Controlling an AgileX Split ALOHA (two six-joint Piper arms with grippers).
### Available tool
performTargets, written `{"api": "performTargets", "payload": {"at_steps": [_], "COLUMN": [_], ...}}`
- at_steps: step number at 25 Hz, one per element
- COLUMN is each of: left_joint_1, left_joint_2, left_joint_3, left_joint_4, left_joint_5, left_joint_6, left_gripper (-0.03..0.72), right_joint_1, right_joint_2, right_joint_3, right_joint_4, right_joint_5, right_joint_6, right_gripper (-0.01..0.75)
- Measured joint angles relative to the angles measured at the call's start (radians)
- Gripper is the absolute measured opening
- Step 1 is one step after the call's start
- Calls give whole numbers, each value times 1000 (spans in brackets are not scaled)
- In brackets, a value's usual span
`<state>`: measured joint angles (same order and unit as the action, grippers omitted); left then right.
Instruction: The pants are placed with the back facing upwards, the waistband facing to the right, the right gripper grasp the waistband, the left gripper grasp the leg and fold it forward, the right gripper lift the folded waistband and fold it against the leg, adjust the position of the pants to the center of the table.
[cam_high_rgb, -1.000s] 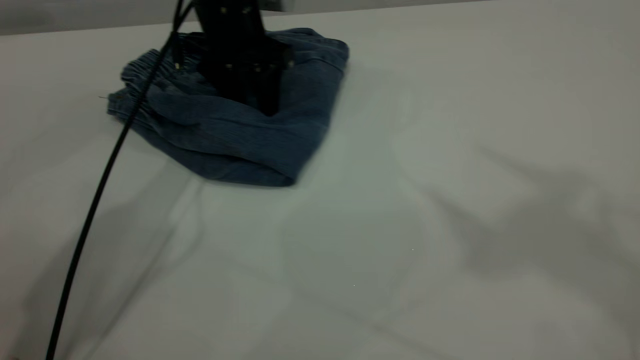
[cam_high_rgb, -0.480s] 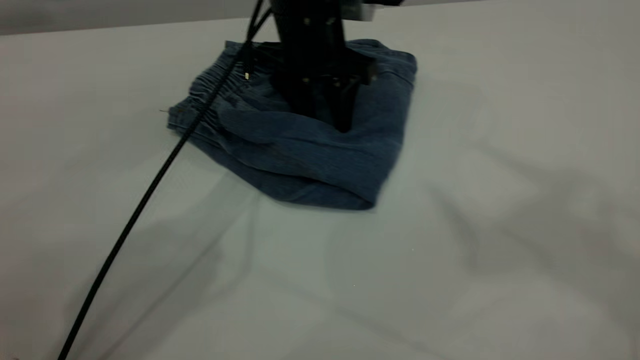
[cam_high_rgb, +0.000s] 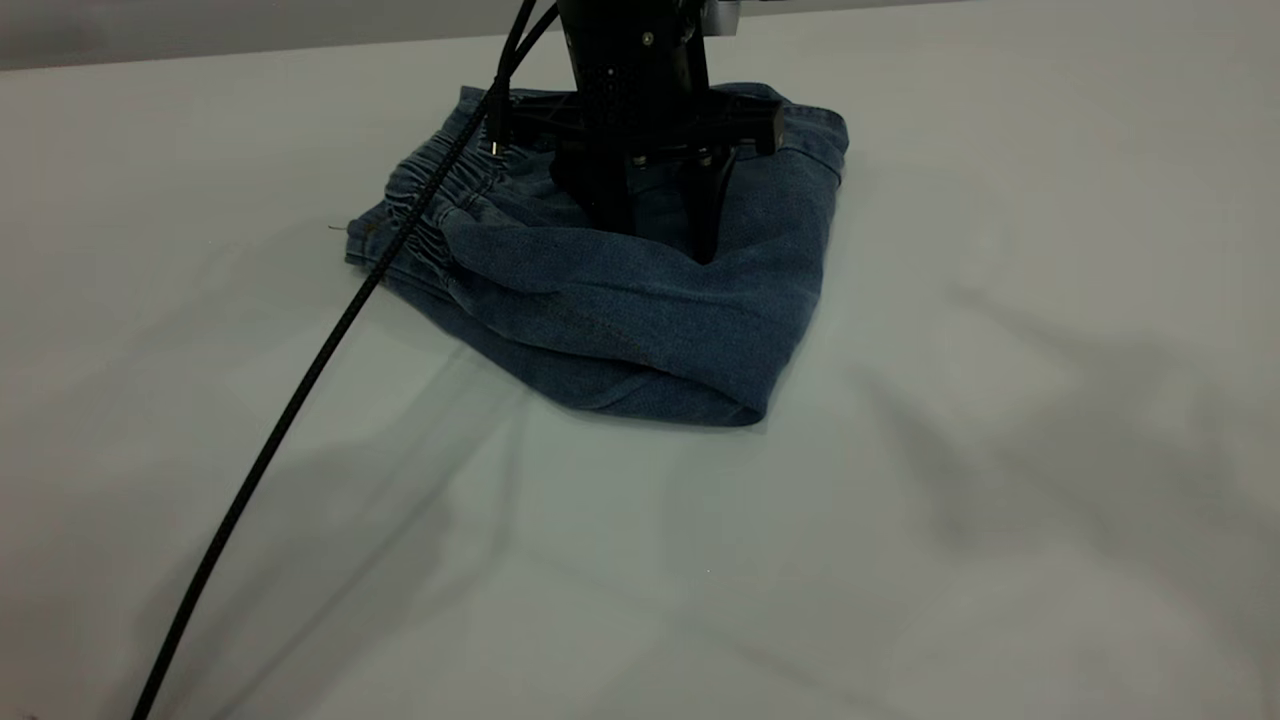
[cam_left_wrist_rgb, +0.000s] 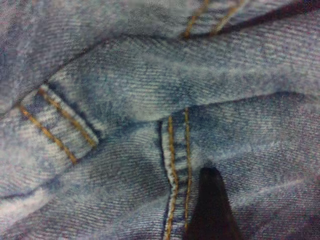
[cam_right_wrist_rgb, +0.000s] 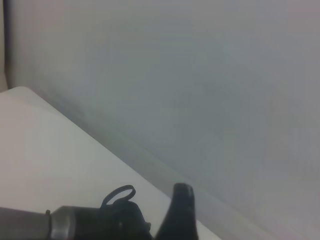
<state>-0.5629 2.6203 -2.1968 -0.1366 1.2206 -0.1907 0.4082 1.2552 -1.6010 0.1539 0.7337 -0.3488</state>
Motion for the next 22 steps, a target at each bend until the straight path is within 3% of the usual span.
{"api": "performTargets", "payload": {"at_steps": [5,11,22], "left_joint_1": [2,2,3], "left_joint_2": [-4,-17,7], "left_joint_3": [-43,-102,-100], "left_joint_4": [7,12,199], "left_joint_5": [3,2,1], "left_joint_6": [96,374,892], "left_gripper": [464,464,464], "right_joint_1": [0,0,0], "right_joint_2": [0,0,0], "right_joint_3": [0,0,0], "right_joint_4": [0,1,0], "right_joint_5": [0,1,4], "right_joint_6": [0,0,0], "right_gripper": [580,580,580]}}
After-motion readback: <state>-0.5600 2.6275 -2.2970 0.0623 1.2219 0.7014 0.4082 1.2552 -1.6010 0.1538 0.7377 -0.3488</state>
